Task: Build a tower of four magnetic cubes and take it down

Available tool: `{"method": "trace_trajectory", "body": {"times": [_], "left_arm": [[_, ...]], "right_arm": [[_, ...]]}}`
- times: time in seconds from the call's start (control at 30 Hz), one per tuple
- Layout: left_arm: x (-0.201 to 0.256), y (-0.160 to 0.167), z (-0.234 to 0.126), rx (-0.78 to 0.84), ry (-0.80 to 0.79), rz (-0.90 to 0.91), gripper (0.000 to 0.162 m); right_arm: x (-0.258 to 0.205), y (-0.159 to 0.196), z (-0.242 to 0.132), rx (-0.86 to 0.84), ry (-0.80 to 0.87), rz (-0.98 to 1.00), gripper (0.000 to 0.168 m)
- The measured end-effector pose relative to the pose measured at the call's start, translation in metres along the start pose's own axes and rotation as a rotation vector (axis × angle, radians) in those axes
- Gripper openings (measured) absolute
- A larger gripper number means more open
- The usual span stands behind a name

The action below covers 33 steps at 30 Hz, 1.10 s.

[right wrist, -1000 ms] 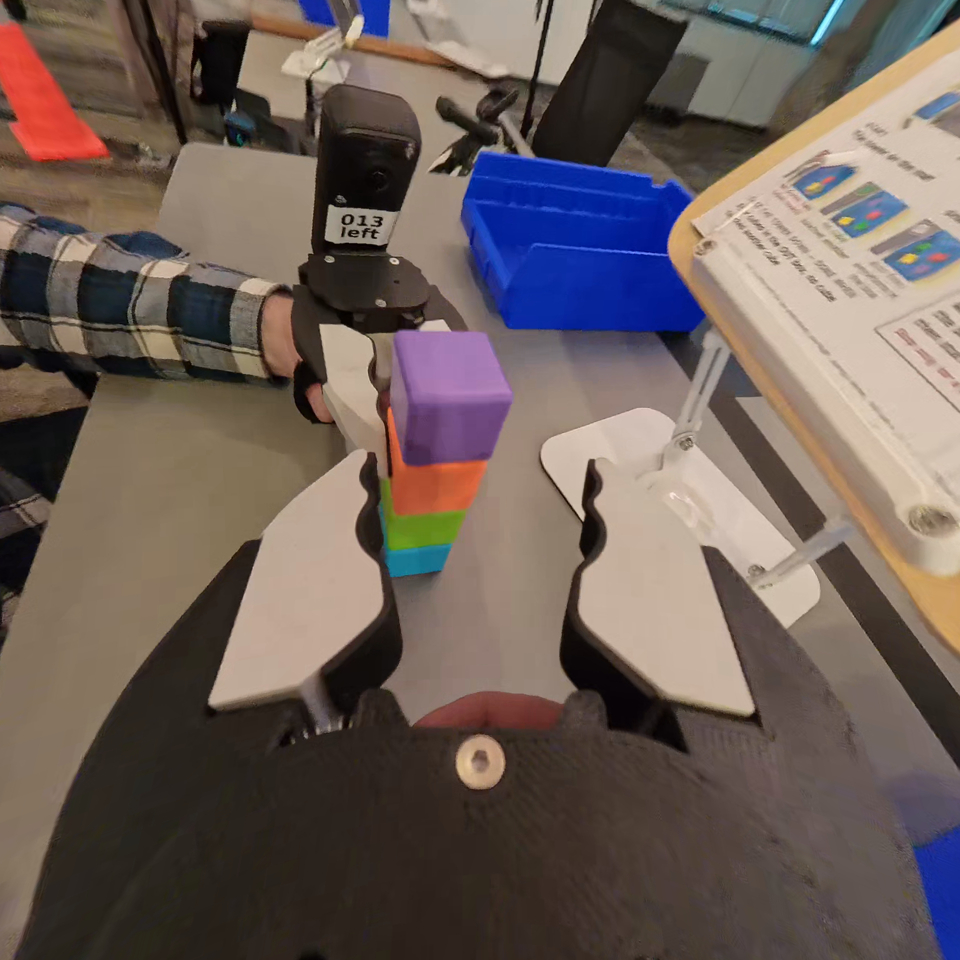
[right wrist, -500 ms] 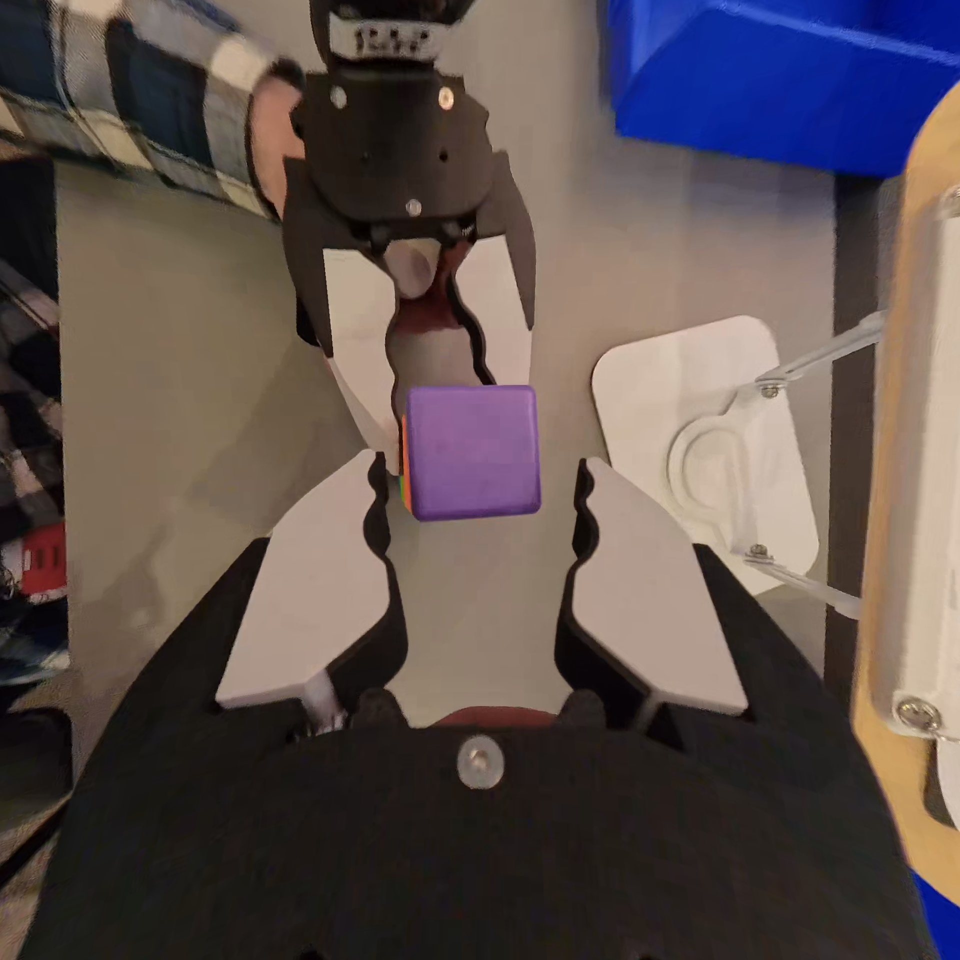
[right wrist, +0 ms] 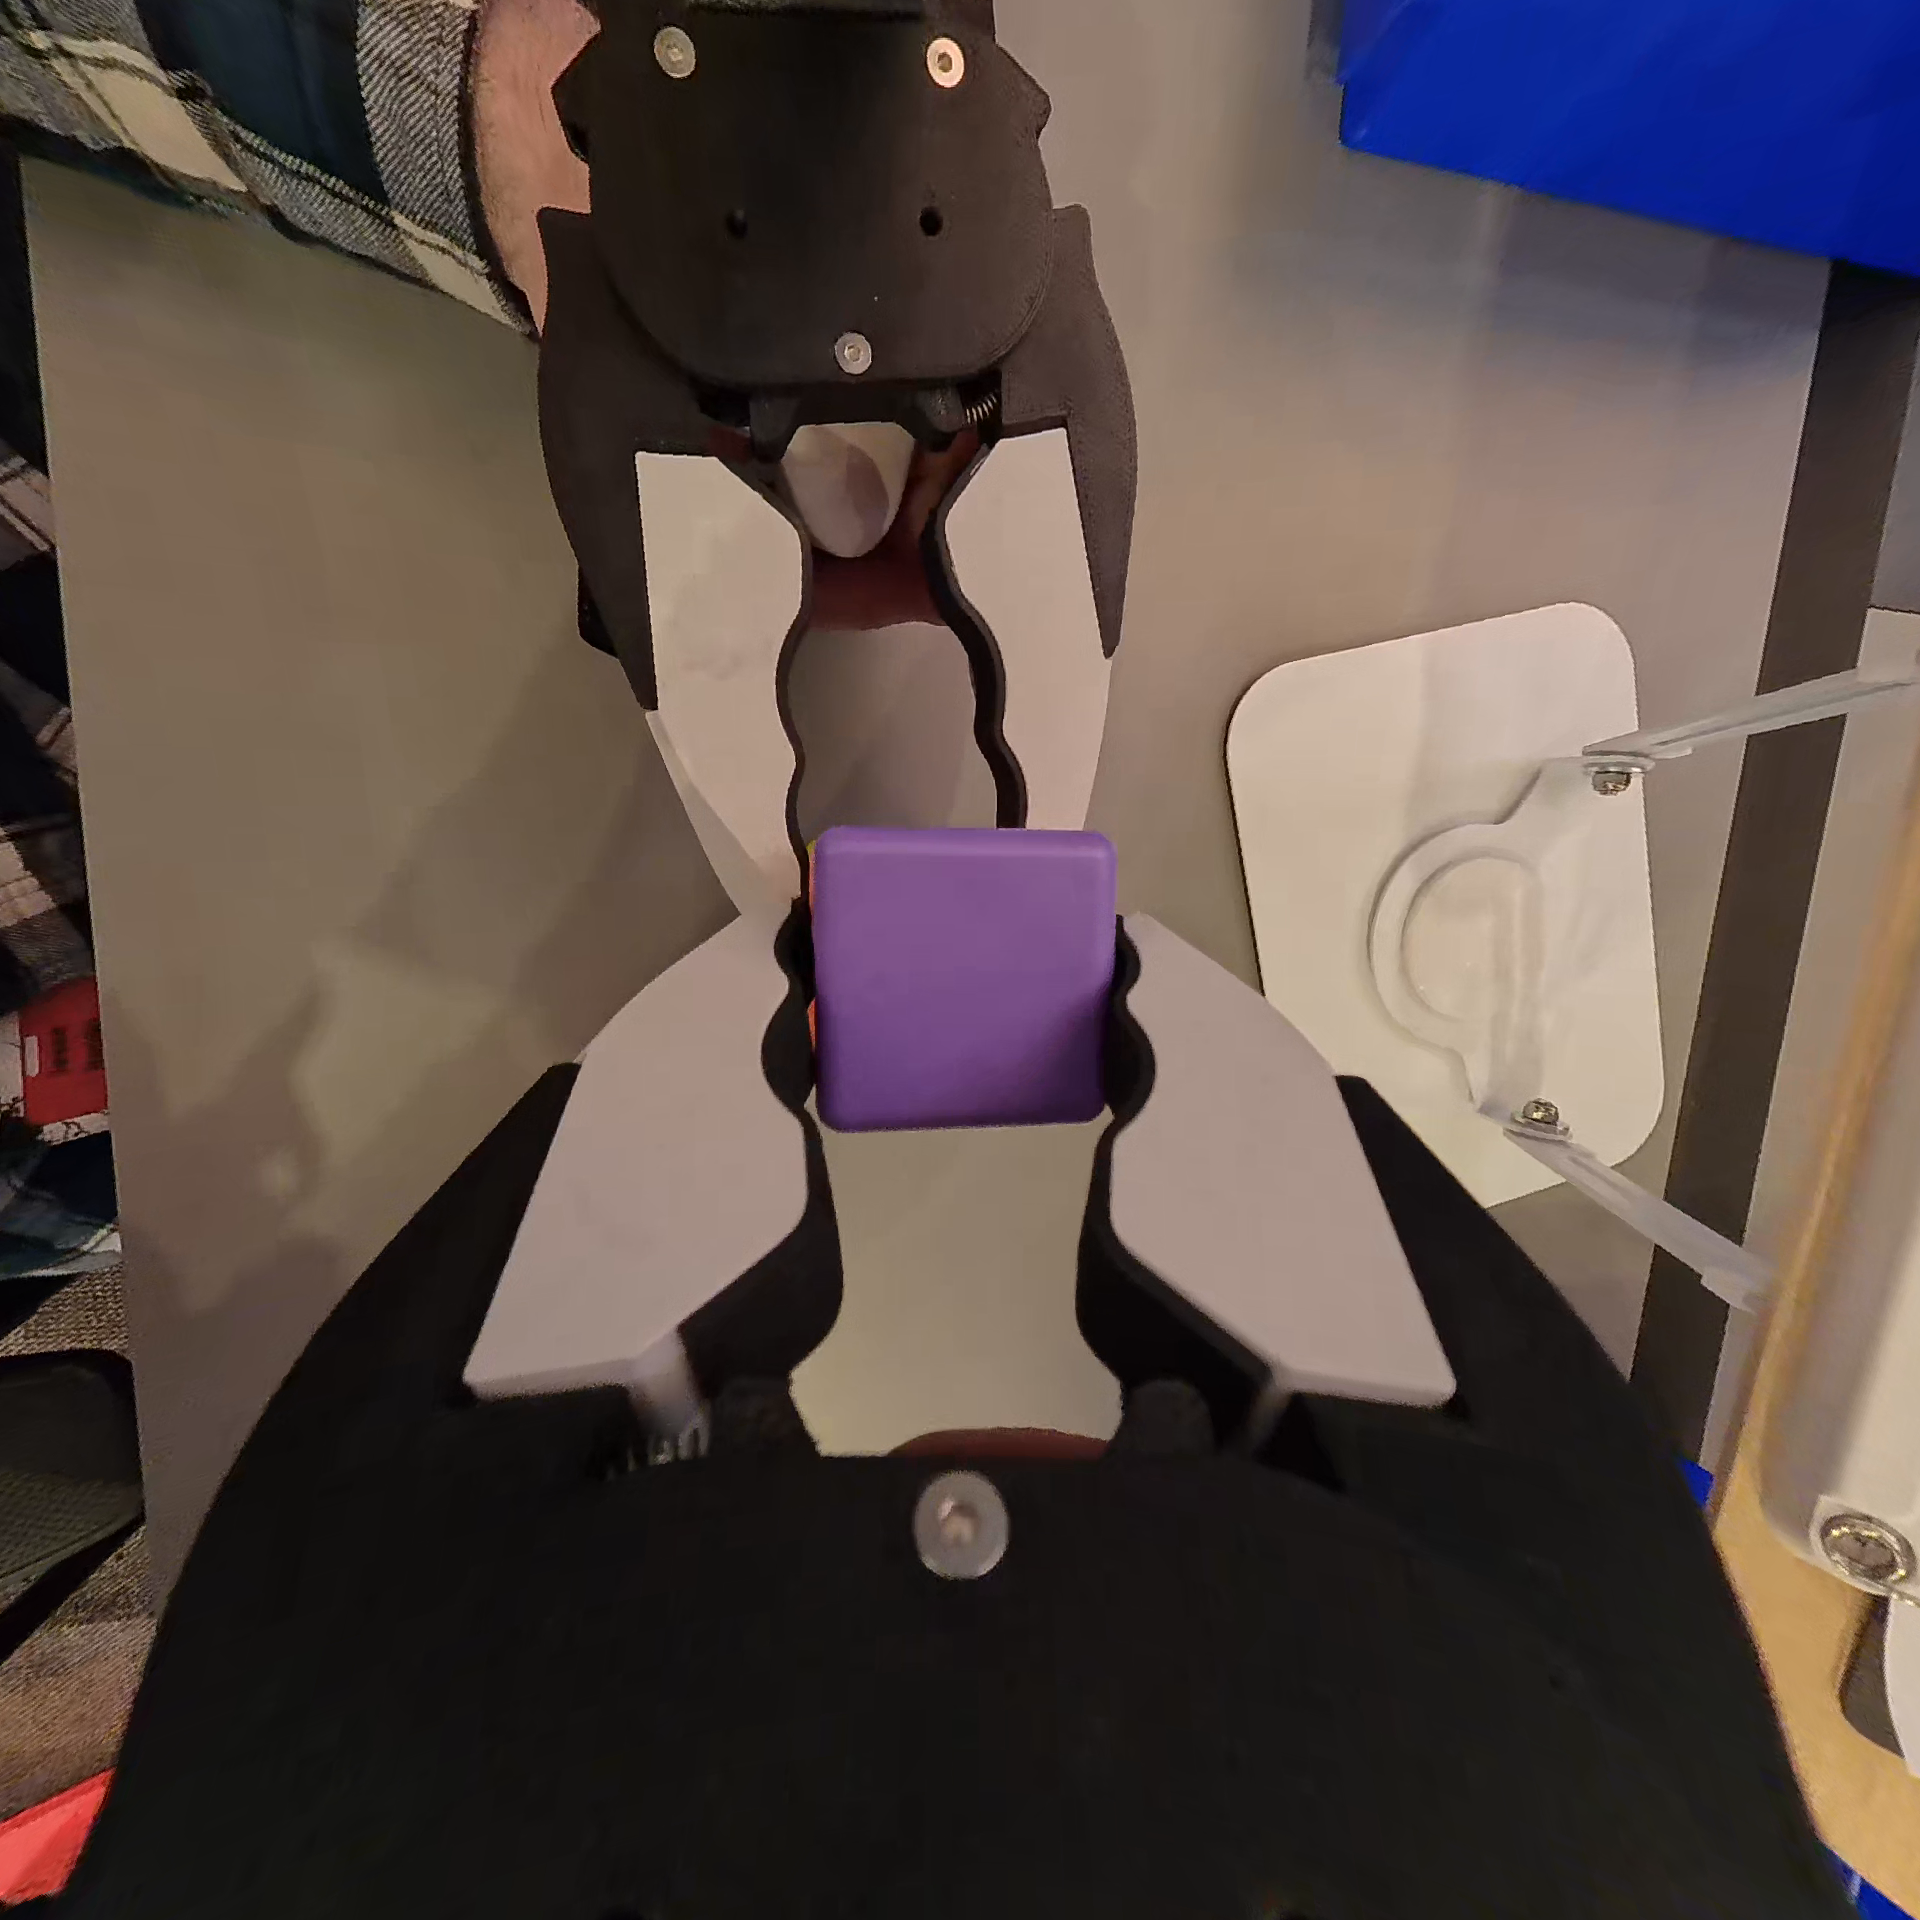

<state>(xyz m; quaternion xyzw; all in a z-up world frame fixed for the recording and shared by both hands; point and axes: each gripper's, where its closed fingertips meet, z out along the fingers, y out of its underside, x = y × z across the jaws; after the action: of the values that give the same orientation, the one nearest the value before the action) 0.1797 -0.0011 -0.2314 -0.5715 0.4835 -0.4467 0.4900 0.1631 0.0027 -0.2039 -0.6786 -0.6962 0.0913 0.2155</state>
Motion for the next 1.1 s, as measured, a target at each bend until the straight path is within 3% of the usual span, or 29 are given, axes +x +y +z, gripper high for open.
{"method": "trace_trajectory", "body": {"times": [0.43,0.7,0.9,1.1], "left_arm": [[0.0,0.0,0.001,-0.012,0.001,0.003,0.048],[0.0,0.001,0.001,-0.017,-0.002,0.01,0.048],[0.0,0.001,0.001,-0.02,-0.003,0.011,0.048],[0.0,0.001,0.001,-0.02,-0.003,0.012,0.048]], "right_arm": [[0.0,-0.004,-0.004,0.056,0.072,-0.045,0.053],[0.008,-0.028,-0.056,0.235,0.159,-0.014,0.053],[0.045,0.009,-0.091,0.25,0.276,0.108,0.053],[0.129,0.083,-0.158,0.319,0.513,0.381,0.053]]}}
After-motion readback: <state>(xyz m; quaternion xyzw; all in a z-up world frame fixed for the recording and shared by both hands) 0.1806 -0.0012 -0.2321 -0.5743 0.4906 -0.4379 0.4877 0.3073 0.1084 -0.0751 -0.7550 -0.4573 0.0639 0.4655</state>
